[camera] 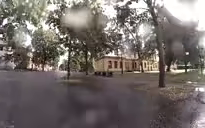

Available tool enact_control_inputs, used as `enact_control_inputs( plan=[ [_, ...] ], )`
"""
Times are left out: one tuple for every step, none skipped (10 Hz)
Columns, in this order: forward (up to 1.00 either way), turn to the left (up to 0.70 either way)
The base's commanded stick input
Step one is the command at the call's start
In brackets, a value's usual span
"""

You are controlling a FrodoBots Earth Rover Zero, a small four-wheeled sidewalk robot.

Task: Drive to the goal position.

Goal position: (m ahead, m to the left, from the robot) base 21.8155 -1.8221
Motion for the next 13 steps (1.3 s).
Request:
enact_control_inputs(
  plan=[
    [0.85,0.0],
    [0.85,0.0],
    [0.85,0.0],
    [0.85,0.0],
    [0.85,0.0],
    [0.85,0.0],
    [0.85,0.0],
    [0.85,0.0],
    [0.85,0.0],
    [0.85,0.0],
    [0.85,0.0],
    [0.85,0.0],
    [0.85,0.0]
  ],
)
